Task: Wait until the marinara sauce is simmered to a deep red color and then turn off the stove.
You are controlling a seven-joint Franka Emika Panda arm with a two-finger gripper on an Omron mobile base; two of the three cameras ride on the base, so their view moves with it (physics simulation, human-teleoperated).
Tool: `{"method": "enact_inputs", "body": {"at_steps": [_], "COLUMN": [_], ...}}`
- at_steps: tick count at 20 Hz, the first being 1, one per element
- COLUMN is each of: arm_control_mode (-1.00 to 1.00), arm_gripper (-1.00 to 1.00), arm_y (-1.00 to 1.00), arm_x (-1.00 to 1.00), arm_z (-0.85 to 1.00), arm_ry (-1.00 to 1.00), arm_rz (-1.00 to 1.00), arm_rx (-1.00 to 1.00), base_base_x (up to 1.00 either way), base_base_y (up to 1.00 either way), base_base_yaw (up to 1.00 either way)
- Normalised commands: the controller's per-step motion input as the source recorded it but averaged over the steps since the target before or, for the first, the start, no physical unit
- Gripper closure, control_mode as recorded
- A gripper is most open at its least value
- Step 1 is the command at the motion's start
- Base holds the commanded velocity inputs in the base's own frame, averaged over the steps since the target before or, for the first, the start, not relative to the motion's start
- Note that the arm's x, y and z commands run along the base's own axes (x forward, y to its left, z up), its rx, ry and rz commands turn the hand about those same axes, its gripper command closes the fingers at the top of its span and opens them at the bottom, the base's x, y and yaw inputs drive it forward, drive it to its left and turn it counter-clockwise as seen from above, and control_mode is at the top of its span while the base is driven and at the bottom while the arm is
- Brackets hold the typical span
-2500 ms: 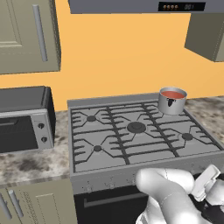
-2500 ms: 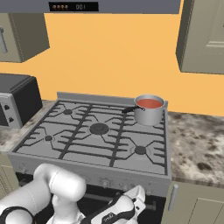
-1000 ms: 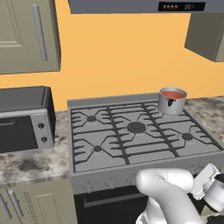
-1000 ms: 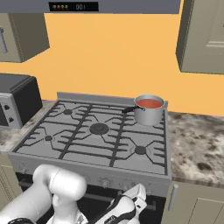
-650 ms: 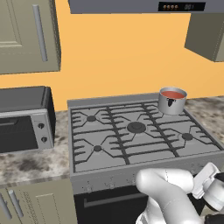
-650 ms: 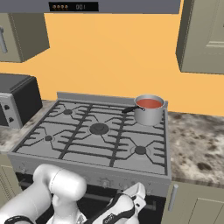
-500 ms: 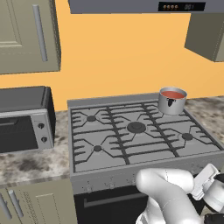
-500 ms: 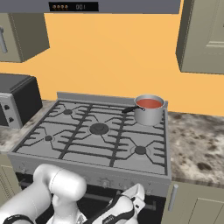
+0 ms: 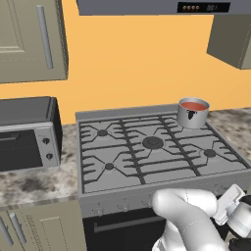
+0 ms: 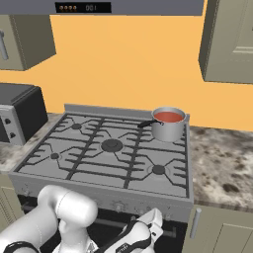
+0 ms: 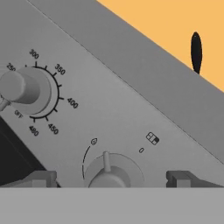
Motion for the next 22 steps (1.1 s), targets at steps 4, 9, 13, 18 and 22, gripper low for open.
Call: {"method": "enact_inputs", "body": {"at_steps": [4,9,13,18,22], "arm_control_mode": [-1.0,-1.0,-1.0,-1.0,-1.0], "arm_gripper": [-1.0,1.0,1.0,1.0,1.0], "arm_y": [0.0,0.0,0.0,0.0,0.0], "arm_x": [0.0,0.0,0.0,0.0,0.0], "arm_z": [-0.03,0.0,0.0,0.0,0.0], "arm_ry": [0.0,0.0,0.0,0.0,0.0], "arm_rz": [0.0,0.0,0.0,0.0,0.0], "arm_rx": [0.0,0.0,0.0,0.0,0.0], "base_base_x": [0.0,0.0,0.0,0.0,0.0], "base_base_y": [0.0,0.0,0.0,0.0,0.0], "base_base_yaw": [0.0,0.0,0.0,0.0,0.0]}}
